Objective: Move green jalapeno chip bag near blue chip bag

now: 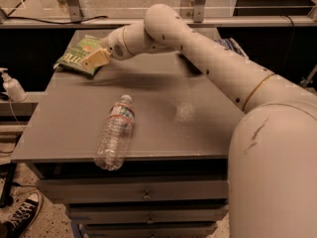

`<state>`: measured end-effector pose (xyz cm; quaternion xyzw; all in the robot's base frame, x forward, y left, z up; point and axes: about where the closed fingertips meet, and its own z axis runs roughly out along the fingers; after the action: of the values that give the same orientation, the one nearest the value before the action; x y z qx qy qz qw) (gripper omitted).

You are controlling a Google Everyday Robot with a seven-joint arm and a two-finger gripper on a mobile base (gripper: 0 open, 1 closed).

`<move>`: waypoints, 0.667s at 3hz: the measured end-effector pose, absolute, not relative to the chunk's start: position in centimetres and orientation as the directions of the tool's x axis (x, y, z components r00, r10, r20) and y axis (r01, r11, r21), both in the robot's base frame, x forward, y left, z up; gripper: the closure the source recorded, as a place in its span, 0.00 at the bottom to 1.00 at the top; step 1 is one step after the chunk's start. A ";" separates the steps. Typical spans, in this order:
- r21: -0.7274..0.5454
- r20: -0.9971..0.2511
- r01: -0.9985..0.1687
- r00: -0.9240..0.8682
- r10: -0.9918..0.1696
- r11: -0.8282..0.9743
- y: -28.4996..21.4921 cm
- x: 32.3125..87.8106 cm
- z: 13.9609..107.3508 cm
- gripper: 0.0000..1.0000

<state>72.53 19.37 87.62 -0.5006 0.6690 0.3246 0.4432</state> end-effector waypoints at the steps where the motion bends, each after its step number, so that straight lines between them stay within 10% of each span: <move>1: -0.021 -0.910 -0.959 -0.099 -0.403 0.282 20.1 72.2 87.2 0.00; 2: -0.043 -0.889 -0.958 -0.093 -0.448 0.283 20.9 72.5 86.3 0.00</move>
Offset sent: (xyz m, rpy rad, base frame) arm 0.0094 0.0208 -0.0259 -0.1550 -0.0320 -0.0134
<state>72.51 20.95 86.28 -0.5196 0.6767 0.2974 0.4284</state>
